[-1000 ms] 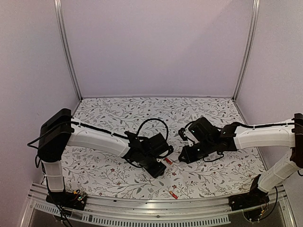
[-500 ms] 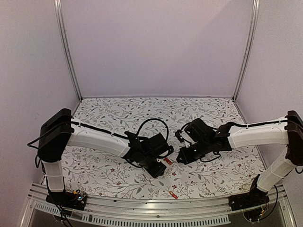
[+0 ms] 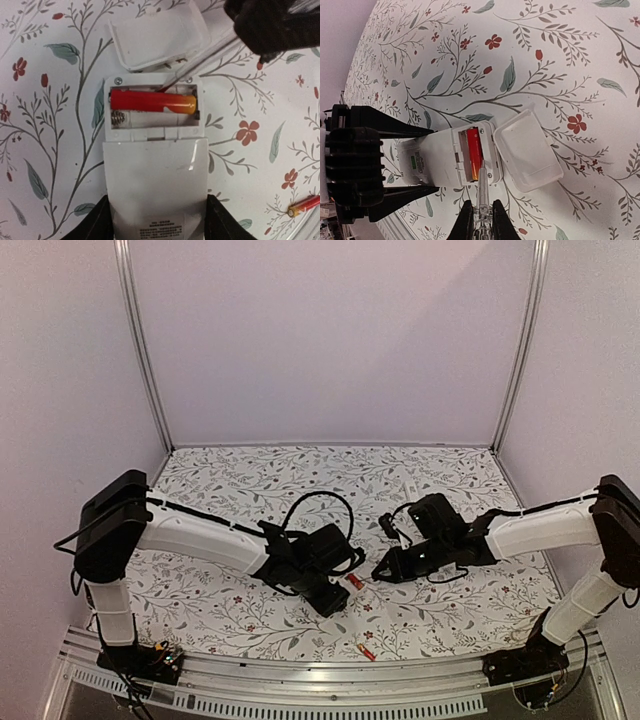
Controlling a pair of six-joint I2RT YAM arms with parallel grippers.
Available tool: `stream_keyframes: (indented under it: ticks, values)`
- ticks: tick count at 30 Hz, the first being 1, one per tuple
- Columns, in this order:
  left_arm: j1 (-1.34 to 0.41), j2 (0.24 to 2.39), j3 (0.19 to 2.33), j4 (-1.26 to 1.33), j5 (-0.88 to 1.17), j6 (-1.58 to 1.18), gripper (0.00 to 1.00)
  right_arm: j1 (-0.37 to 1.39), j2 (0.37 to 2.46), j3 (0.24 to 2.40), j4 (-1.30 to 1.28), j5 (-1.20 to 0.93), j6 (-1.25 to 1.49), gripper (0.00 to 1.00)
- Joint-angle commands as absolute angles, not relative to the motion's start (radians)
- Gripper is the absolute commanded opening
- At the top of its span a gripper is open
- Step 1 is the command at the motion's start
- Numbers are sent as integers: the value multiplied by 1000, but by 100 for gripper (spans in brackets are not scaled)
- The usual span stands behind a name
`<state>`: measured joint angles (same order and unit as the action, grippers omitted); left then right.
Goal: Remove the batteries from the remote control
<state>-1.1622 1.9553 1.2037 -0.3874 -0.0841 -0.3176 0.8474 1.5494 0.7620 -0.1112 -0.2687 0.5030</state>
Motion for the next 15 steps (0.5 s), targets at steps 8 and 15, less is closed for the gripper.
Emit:
stream_keyframes:
  ticks: [8,15]
  values:
    - [-1116,2004,1120,-394,-108,-267,23,782,1616,619,276,-567,624,0]
    - [-1095,1979,1100,-385,-116,-267,23,772,1574,580,305,-575,646,0]
